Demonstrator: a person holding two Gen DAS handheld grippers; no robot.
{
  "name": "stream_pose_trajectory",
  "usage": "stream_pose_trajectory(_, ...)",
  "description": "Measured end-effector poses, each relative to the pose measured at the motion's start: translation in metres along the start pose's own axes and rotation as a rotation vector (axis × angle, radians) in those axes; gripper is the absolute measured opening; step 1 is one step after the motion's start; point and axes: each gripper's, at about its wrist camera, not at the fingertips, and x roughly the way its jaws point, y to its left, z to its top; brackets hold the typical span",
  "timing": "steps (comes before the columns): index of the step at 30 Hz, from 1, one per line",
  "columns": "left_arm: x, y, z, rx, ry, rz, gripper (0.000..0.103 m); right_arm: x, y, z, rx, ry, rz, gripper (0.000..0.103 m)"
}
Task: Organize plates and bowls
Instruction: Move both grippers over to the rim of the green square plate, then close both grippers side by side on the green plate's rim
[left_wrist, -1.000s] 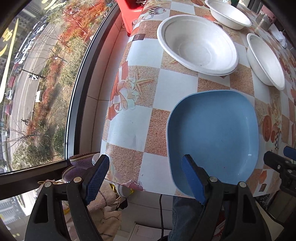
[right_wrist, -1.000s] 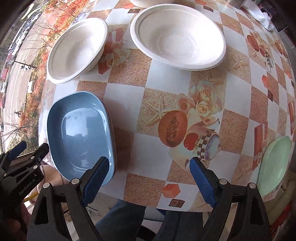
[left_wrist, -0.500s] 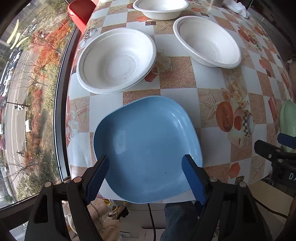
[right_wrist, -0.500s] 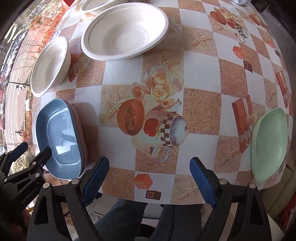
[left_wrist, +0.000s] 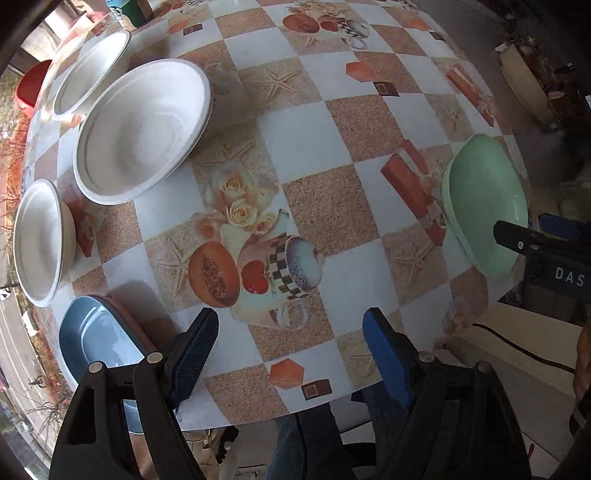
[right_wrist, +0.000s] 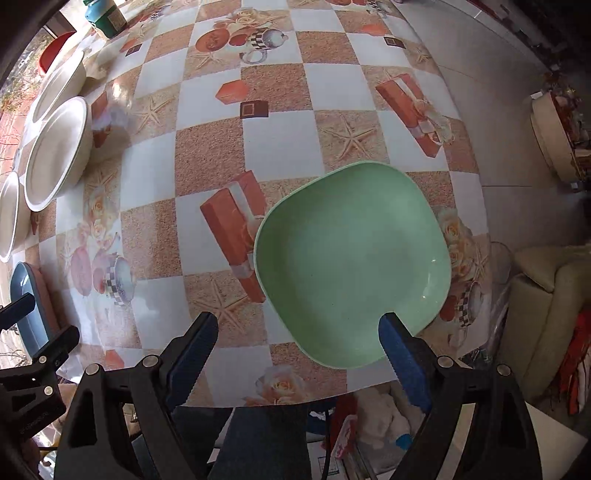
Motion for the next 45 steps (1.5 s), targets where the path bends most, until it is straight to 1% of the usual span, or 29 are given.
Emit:
stream_pose_trajectory(4,0.007,-0.034,0.02,0.013,0.033,-0.021,0.083,0.01,-0.045,0.009,0.042,0.014,-0.046,0.09)
stream_pose_trajectory(9,0.026,-0.063,0.04,-0.008,0.073,-0.03,0.083,0.025,-0.078,0.024,0.021,0.021,-0.116,0.09)
stream_pose_trajectory(15,0.037,-0.098,0.066,-0.011,0.08,-0.021,0.083,0.046,-0.095,0.035,-0.054,0.026,-0.184,0.09)
stream_pose_trajectory(18,0.043,-0.114,0.07,0.0,0.083,-0.017,0.083,0.053,-0.102,0.042,-0.085,0.022,-0.208,0.09)
stream_pose_trajectory(20,0.051,-0.13,0.075,0.017,0.09,-0.003,0.083,0.06,-0.106,0.042,-0.098,0.028,-0.213,0.09)
stream_pose_trajectory(25,0.064,-0.15,0.089,0.074,0.099,0.06,0.083,0.074,-0.114,0.037,-0.113,0.068,-0.199,0.09)
stream_pose_trajectory(26,0.073,-0.147,0.077,0.081,0.102,0.06,0.083,0.075,-0.112,0.034,-0.111,0.071,-0.193,0.09)
stream_pose_trajectory(29,0.078,-0.15,0.078,0.095,0.099,0.067,0.083,0.071,-0.11,0.033,-0.1,0.066,-0.173,0.09)
stream_pose_trajectory(31,0.075,-0.146,0.078,0.11,0.092,0.076,0.083,0.069,-0.105,0.033,-0.099,0.067,-0.163,0.09)
stream_pose_trajectory(33,0.072,-0.142,0.085,0.136,0.082,0.089,0.083,0.069,-0.102,0.033,-0.097,0.072,-0.138,0.09)
stream_pose_trajectory(35,0.056,-0.135,0.092,0.167,0.069,0.115,0.083,0.064,-0.091,0.032,-0.096,0.076,-0.116,0.09)
stream_pose_trajectory(37,0.053,-0.129,0.093,0.184,0.061,0.134,0.083,0.061,-0.082,0.031,-0.09,0.078,-0.105,0.09)
stream_pose_trajectory(40,0.049,-0.116,0.094,0.199,0.062,0.141,0.083,0.061,-0.073,0.028,-0.063,0.1,-0.049,0.09)
stream_pose_trajectory(42,0.047,-0.104,0.094,0.207,0.057,0.153,0.083,0.061,-0.066,0.025,-0.042,0.109,-0.028,0.09)
stream_pose_trajectory(45,0.043,-0.081,0.092,0.218,0.04,0.181,0.083,0.062,-0.052,0.022,-0.015,0.123,0.011,0.09)
